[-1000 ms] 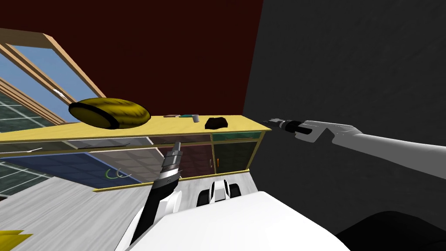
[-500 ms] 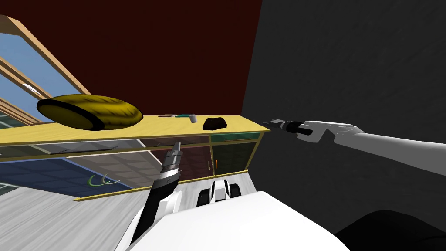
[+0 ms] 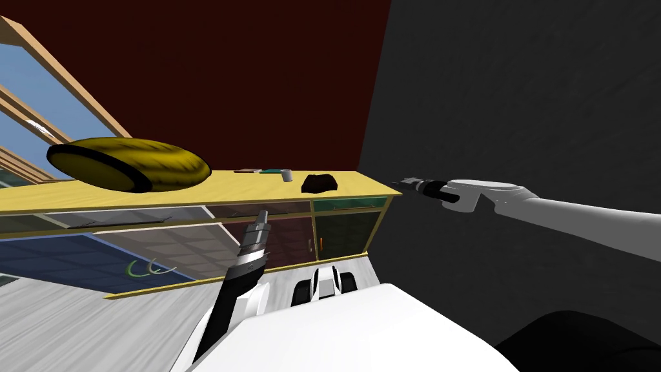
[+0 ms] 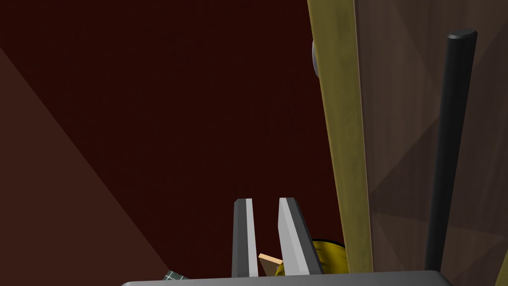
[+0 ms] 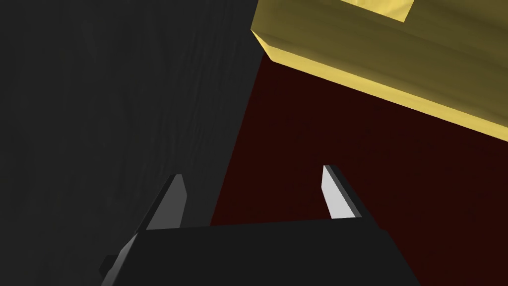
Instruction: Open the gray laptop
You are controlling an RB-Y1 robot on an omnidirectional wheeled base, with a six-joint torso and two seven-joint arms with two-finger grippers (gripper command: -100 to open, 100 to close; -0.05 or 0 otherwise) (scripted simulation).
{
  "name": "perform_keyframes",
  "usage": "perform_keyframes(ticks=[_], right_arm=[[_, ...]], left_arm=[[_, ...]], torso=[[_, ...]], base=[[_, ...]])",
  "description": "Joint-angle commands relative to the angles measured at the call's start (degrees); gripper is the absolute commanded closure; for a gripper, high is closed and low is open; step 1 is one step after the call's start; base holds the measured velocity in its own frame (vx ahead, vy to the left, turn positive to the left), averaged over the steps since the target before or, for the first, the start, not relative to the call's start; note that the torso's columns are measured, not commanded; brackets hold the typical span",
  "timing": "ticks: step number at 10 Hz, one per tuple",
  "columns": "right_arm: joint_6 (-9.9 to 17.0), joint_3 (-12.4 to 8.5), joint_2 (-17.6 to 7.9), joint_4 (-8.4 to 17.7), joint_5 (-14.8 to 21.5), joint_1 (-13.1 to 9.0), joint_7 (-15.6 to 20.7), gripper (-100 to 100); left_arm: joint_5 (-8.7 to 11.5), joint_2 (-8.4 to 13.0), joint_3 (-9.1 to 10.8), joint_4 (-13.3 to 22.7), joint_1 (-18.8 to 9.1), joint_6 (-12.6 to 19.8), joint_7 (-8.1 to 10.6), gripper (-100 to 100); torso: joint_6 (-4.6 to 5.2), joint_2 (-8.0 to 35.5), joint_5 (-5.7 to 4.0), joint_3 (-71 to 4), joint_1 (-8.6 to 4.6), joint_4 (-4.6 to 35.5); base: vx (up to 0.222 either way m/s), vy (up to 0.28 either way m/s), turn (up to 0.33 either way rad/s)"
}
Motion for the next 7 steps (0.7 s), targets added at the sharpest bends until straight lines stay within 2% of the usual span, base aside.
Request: perform_keyframes(ticks=[1,2,3,4,5,6,7], right_arm=[[0.84,-1.04,-0.64,1.6,2.23,0.09,-4.68,-100],[0.84,-1.04,-0.64,1.6,2.23,0.09,-6.08,-100],[-2.88,-2.59,0.13,2.31,-0.77,6.03,-4.22,-100],[-4.47,-1.99,0.13,4.24,-1.7,2.95,-4.22,-100],[-6.86,-2.59,0.13,6.08,-1.7,5.19,-4.22,-100],[-8.65,-2.59,0.13,7.11,-1.7,6.03,-4.22,-100],[-9.08,-2.59,0.13,7.89,-1.7,6.03,-4.22,-100]], left_arm=[[0.0,0.0,0.0,0.0,0.0,0.0,0.0,0],[0.0,0.0,0.0,0.0,0.0,0.0,0.0,0],[0.0,0.0,0.0,0.0,0.0,0.0,0.0,0],[0.0,-0.01,-0.01,0.0,0.01,0.0,0.0,0],[0.0,-0.01,0.0,0.0,0.02,0.0,0.0,0],[0.0,0.0,0.0,0.0,0.01,0.0,0.0,0],[0.0,0.0,0.0,0.0,0.0,0.0,0.0,0]], torso=[[0.07,0.01,0.07,-0.01,-0.03,0.06],[0.06,0.09,0.01,0.07,0.04,0.04],[0.04,0.11,-0.04,0.1,0.04,0.02],[-0.11,-0.42,-0.46,-0.13,0.2,-0.5],[-0.4,-0.6,-0.36,-0.31,0.23,-0.58],[-0.58,-0.48,-0.41,-0.26,0.05,-0.58],[-0.53,-0.42,-0.53,-0.2,-0.17,-0.58]], base=[[0.0,0.0,0.0],[0.01,0.003,0.004],[0.142,0.107,0.071],[0.149,0.124,-0.017],[0.052,0.051,-0.032],[0.0,0.003,0.016],[-0.008,-0.008,0.032]])
